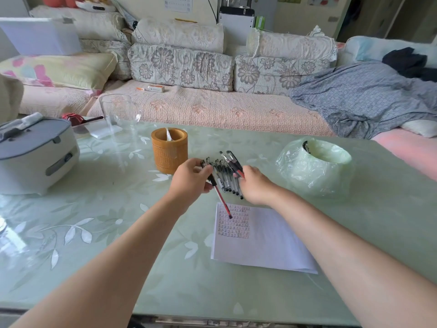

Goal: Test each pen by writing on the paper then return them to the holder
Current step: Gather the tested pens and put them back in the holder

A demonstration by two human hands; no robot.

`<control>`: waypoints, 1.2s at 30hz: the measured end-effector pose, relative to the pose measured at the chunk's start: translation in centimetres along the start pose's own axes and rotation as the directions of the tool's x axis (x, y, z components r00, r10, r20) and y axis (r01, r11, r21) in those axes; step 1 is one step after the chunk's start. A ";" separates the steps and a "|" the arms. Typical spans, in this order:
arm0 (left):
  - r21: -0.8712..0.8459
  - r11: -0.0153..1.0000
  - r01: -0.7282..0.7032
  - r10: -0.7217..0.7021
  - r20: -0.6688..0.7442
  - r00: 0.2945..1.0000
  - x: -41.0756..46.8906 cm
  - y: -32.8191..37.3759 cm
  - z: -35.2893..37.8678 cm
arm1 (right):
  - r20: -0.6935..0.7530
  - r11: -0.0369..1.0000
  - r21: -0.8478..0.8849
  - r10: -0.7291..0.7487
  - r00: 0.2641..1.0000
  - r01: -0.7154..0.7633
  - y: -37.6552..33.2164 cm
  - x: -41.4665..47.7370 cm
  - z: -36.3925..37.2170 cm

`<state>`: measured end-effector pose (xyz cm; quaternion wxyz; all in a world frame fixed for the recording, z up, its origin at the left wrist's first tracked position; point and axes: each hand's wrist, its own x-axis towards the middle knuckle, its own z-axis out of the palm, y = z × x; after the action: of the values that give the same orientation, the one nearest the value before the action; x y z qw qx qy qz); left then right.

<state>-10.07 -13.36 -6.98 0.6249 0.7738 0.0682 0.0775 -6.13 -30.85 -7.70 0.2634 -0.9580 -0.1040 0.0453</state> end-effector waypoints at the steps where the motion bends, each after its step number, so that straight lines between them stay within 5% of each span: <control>1: -0.025 1.000 -0.006 0.006 -0.009 1.000 -0.1 0.2 0.1 | 0.016 0.998 0.066 -0.024 1.000 0.023 -0.4 -0.1 0.1; 7: -0.085 0.991 -0.106 0.097 -0.104 0.990 -0.2 0.8 0.5 | 0.087 0.905 0.419 -0.121 0.989 0.073 -2.6 -0.6 1.0; 13: 0.178 0.948 -0.263 0.296 -0.196 0.935 0.1 1.1 -0.8 | 0.137 0.860 0.493 -0.223 0.965 0.129 -4.1 -0.8 1.4; 24: 0.405 0.794 -0.454 0.453 0.104 0.885 -0.8 1.0 -3.8 | 0.063 0.808 0.540 -0.318 0.946 0.235 -6.5 -1.2 4.0; 28: 0.640 0.628 -0.443 0.494 0.112 0.862 -0.6 -0.1 -4.5 | 0.063 0.800 0.558 -0.305 0.950 0.220 -6.7 -1.2 4.7; 32: 0.485 0.755 -0.441 0.434 0.133 0.891 -0.3 -0.4 -4.5 | -0.015 0.806 0.523 -0.316 0.949 0.277 -6.8 -1.1 4.8; 36: 0.430 0.778 -0.459 0.461 0.107 0.881 -0.3 -0.2 -4.5 | -0.078 0.810 0.499 -0.313 0.947 0.309 -7.3 -0.9 5.2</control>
<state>-11.30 -9.12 -6.26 0.3942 0.8882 -0.1054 0.2114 -9.02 -22.35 -8.42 0.5080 -0.8253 -0.2447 0.0313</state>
